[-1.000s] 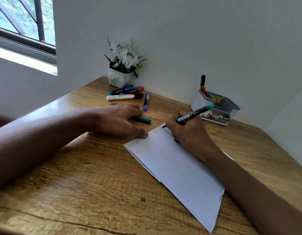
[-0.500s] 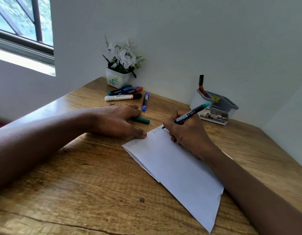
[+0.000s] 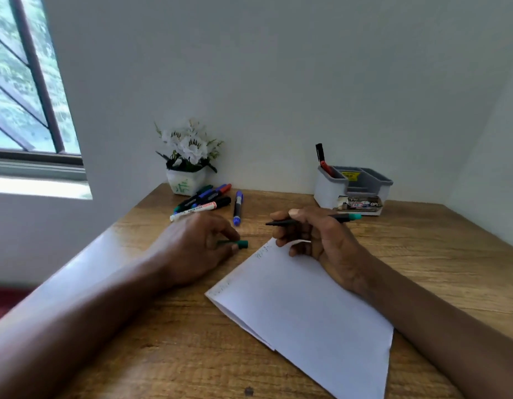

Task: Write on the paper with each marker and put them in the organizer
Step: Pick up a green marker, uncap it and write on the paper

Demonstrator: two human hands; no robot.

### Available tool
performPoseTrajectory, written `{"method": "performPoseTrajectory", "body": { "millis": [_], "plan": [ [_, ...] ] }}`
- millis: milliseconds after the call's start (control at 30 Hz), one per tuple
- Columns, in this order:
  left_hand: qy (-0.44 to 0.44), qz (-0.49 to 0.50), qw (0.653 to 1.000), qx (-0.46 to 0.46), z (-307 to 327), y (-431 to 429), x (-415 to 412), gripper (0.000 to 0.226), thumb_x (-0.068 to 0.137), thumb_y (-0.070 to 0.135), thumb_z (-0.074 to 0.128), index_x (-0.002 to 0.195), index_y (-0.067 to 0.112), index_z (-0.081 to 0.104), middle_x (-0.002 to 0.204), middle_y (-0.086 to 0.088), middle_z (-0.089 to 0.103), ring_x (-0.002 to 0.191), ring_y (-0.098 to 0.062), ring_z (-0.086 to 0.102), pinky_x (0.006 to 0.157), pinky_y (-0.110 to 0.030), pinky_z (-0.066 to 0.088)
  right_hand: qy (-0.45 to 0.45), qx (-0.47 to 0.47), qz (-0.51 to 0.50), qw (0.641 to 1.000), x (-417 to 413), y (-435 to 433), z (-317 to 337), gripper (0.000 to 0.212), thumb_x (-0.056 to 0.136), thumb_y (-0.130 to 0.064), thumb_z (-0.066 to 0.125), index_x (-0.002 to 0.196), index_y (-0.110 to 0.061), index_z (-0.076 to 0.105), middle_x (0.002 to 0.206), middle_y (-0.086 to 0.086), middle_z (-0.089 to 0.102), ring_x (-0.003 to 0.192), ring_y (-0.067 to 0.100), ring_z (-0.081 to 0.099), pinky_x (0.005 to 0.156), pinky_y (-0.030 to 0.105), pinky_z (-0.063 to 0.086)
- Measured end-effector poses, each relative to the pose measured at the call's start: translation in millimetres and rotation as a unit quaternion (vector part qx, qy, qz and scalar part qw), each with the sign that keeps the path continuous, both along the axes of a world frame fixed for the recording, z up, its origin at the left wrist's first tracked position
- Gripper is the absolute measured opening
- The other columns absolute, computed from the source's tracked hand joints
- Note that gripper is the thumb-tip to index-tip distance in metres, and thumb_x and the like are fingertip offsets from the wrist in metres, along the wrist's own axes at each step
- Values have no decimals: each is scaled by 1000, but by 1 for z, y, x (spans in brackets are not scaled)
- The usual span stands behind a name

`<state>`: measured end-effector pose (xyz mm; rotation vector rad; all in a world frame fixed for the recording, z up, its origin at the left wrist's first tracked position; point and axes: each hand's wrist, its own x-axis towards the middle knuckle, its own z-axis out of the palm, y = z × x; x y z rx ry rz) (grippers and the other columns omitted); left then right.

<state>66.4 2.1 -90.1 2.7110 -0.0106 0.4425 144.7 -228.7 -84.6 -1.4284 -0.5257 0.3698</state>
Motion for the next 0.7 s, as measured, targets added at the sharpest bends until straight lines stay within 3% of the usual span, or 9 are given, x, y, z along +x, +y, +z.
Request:
{"method": "performPoseTrajectory", "body": {
  "millis": [133,233,433,600,700],
  "plan": [
    [-50,17,996,-67,0,-4,-2,15,88,39,76,102,42,74,101,25,68,95,5,60,77,-19,46,-27,-6,16,999,1,-2,-1,22,97,-10,55,99,-11,77,91,17,77,81,22,71,64,29,53],
    [-77,-28,982,-168,-1,-4,-4,14,88,28,77,100,35,75,96,23,74,98,10,65,84,-14,47,-34,7,29,999,1,-5,-1,18,85,-18,63,98,-9,71,94,20,77,82,24,72,64,29,54],
    [-34,-93,974,-203,0,-9,-6,13,91,24,75,100,34,77,102,16,76,102,-2,68,95,-38,55,-55,2,44,998,0,-5,-2,21,85,-21,65,97,-4,67,96,22,77,85,25,72,64,29,55],
    [-33,-110,965,-237,-2,-11,-7,10,91,22,75,96,29,78,95,6,77,90,-15,72,85,-41,60,-57,-7,39,998,-1,-5,0,40,83,-20,69,105,13,61,94,20,78,82,24,72,64,28,55],
    [-34,-120,948,-293,1,-12,-8,10,92,17,73,100,21,76,95,-1,78,85,-21,73,77,-32,60,-52,9,28,998,-2,-4,3,31,80,-21,69,99,3,68,93,21,78,79,24,71,63,28,55]
  ]
}}
